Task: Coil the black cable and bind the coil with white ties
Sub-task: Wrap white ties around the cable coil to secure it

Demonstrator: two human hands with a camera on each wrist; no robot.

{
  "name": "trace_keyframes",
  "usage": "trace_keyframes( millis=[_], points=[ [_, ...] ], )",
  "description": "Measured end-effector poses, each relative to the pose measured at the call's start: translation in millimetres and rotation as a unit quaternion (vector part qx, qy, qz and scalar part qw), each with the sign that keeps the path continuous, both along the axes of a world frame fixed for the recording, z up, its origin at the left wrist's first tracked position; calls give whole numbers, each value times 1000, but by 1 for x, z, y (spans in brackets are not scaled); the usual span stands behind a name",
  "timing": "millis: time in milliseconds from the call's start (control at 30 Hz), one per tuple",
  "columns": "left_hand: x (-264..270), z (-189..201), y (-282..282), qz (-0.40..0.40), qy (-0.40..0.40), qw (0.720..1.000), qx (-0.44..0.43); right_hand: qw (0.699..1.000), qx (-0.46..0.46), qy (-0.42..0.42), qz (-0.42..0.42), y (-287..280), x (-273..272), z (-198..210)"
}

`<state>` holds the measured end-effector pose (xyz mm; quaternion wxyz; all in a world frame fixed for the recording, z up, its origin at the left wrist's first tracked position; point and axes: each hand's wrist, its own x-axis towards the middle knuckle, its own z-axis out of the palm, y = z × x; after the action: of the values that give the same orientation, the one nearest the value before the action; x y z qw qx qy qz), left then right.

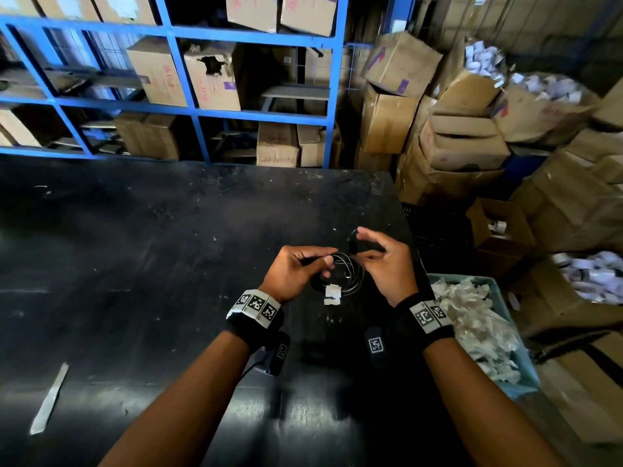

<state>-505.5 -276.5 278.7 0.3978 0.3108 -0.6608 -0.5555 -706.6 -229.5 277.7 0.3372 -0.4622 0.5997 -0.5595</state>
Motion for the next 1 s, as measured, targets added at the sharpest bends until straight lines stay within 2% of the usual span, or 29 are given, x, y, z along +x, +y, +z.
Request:
trace_keyframes(
  millis=[167,600,733,833,1000],
  points=[
    [7,4,5,-27,-7,1000,-12,997,49,-66,-8,5,8,2],
    [13,4,16,-55,-47,994,-87,962,166,-207,64,35,17,22],
    [14,0,17,-46,-56,992,-106,959,169,-219,61,38,17,20],
    [15,-2,17,-54,-68,986,-145,954,157,-238,99,44,17,20],
    [15,-4,15,-37,-102,976,-189,962,112,-178,172,51,20,15]
  ],
)
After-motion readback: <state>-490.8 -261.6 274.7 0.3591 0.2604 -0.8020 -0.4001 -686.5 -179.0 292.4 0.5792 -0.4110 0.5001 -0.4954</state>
